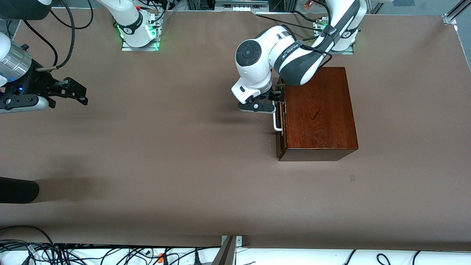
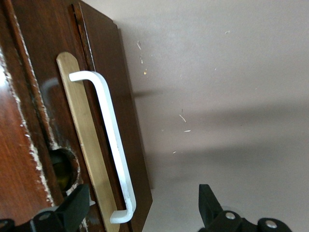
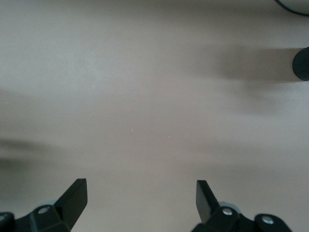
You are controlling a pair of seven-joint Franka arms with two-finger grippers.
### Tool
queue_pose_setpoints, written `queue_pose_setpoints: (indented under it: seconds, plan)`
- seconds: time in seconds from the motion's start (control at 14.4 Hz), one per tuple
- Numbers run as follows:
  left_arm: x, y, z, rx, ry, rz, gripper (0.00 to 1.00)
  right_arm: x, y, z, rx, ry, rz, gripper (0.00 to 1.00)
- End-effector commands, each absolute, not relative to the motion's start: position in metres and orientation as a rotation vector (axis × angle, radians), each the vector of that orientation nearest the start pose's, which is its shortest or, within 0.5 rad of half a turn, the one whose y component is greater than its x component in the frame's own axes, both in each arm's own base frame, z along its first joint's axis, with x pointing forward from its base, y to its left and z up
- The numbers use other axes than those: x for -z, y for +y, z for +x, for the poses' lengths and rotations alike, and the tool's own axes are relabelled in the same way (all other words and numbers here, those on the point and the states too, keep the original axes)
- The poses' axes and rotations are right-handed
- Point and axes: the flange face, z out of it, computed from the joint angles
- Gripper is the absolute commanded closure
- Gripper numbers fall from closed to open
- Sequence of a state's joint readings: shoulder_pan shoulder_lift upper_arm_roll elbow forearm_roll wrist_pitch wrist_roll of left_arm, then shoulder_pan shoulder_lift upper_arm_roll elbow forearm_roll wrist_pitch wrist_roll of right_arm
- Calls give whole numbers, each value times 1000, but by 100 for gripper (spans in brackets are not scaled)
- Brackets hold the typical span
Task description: Open drawer, take yellow block, close drawer
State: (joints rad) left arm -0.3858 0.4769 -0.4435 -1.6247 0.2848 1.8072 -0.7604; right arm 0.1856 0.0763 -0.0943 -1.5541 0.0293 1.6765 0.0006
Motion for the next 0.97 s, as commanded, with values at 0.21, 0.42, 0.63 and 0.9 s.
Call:
queue_pose_setpoints:
  seconds: [0.21, 0.42, 0.63, 0.9]
  plan:
    - [-323, -429, 473, -101, 265, -2874, 0, -603, 54, 586, 71, -135, -3120, 0]
    - [-317, -431, 472, -98, 252, -2879, 0, -603, 54, 586, 71, -135, -3120, 0]
    - [-309, -431, 470, -112, 252, -2871, 0, -604, 54, 586, 74, -135, -3119, 0]
    - [-302, -433, 469, -123, 233, -2871, 0, -604, 54, 586, 74, -135, -3119, 0]
